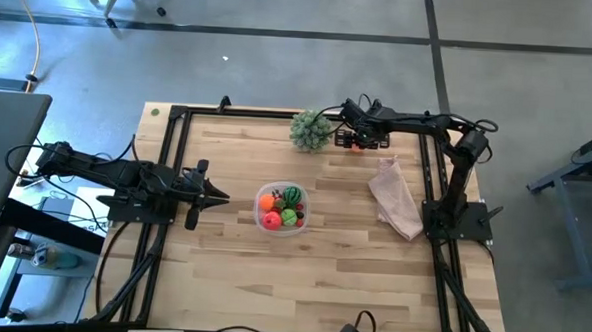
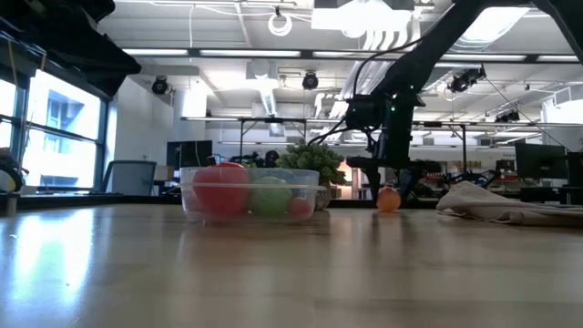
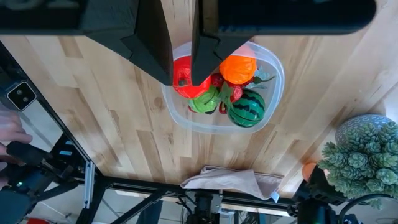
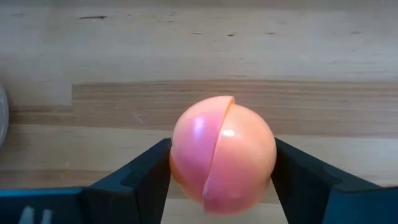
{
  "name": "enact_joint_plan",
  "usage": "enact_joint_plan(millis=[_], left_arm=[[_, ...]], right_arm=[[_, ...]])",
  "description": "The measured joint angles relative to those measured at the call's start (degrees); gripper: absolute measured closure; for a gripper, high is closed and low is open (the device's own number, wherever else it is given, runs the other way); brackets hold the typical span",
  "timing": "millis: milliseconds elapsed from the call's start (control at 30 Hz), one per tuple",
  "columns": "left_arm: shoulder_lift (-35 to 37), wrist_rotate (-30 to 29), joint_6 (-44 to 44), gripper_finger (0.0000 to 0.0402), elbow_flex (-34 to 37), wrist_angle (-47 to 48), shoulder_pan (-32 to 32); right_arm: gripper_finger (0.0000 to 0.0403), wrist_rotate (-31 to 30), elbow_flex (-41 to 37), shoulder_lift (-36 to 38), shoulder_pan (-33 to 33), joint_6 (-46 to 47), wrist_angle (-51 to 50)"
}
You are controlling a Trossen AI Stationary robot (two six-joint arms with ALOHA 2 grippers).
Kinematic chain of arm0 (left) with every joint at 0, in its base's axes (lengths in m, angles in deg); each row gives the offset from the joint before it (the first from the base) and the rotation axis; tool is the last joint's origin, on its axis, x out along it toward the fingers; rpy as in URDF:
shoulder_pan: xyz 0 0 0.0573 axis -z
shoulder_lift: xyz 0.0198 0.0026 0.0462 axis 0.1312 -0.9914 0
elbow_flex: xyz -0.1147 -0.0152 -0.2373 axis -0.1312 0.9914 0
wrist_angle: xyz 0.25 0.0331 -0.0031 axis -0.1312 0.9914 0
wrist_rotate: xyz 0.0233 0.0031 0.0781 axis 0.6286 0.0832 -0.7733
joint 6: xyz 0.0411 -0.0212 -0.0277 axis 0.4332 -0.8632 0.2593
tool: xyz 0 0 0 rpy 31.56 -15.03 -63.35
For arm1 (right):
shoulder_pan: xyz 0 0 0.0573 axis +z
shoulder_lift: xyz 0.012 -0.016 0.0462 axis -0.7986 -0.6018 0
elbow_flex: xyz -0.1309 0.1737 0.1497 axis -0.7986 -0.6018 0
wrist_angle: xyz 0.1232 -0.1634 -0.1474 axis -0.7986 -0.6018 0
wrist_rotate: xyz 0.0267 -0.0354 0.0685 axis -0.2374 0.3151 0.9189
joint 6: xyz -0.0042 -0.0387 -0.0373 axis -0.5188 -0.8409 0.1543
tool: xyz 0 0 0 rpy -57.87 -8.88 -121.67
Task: Pick and placing Produce into tupperware
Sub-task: Put the pink peach into the transparent bin
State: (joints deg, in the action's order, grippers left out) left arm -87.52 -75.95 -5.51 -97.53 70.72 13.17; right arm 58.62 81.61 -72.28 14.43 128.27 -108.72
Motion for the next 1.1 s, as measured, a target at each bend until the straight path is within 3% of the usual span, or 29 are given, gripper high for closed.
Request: enact_joint_plan(millis=[567,800,1100], left_arm=[[0.01,-0.02,0.0,0.0355,0.01,0.0,0.01],[0.01,-0.02,-0.01,0.0355,-0.01,0.0,-0.01],[0.01,-0.01,-0.02,0.0355,0.0,0.0,-0.01]], right_arm=[[0.0175,-0.74,0.59,1.59,0.11,-4.41,0.2],[0.0175,-5.1,0.59,7.15,1.46,-5.84,-0.85],[0.0175,-8.15,0.59,16.66,6.76,-15.09,0.86]])
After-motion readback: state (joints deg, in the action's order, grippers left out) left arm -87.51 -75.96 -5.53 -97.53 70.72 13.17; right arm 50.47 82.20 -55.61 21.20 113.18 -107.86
